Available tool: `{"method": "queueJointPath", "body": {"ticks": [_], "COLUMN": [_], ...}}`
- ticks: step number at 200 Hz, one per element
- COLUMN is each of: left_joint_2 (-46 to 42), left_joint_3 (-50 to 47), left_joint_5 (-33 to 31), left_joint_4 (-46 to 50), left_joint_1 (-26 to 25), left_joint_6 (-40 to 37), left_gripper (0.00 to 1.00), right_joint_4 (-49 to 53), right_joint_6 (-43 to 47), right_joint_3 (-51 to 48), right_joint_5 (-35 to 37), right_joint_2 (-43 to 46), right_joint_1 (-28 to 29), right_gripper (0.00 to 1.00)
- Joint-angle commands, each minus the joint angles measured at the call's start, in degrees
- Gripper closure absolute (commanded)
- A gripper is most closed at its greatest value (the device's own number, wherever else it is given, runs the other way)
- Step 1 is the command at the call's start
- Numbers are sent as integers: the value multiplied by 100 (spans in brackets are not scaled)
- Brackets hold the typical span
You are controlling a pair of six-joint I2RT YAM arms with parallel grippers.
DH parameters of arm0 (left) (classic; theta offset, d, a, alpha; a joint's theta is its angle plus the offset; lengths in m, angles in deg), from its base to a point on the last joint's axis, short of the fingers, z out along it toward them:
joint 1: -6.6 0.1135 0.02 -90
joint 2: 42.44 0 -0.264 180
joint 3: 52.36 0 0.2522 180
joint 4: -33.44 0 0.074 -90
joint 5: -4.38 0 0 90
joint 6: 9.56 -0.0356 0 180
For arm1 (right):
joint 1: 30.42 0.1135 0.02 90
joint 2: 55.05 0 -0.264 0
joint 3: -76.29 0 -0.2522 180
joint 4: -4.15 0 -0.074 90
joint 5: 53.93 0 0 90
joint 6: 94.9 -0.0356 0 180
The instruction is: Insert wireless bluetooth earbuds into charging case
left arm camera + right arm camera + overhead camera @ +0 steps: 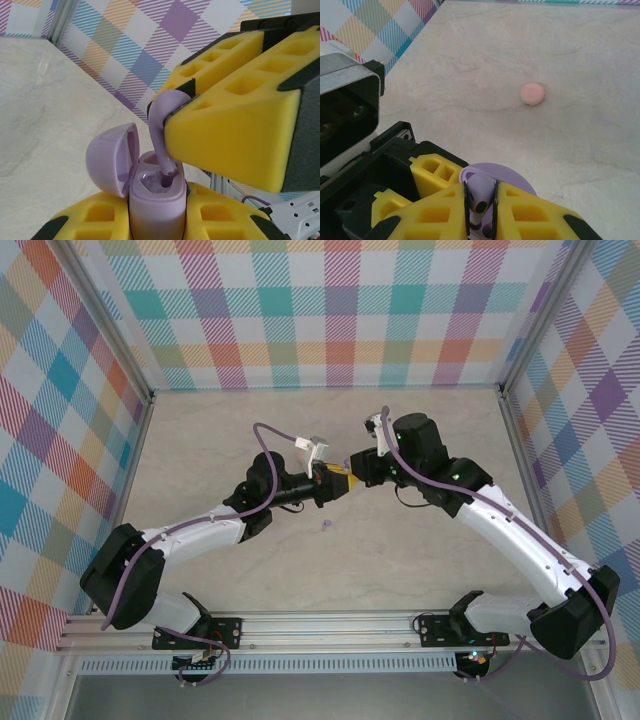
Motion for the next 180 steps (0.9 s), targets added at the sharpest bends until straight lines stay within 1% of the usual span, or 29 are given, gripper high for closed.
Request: {"method": "queueJointPath", "body": {"ticks": [1, 53, 108, 180], "left_joint_2": [-126, -125, -131, -219], "left_joint_3": [164, 164, 190, 131], "left_joint_5": [11, -85, -101, -290], "left_joint_4": [-247, -232, -215, -203], "left_joint_1": [-58, -62, -60, -64], "left_joint_6": [21, 23, 40, -22], "left_gripper": [91, 91, 91, 92], "right_joint_4": [87, 175, 252, 511], "right_joint_6": [145, 208, 261, 253], "right_joint_3": [199, 241, 302, 453], "right_joint_5": [85, -38, 6, -369], "right_joint_2": [-23, -57, -170, -221], "right_joint_1": [54, 78, 148, 177], "right_gripper": [83, 83, 83, 82]}}
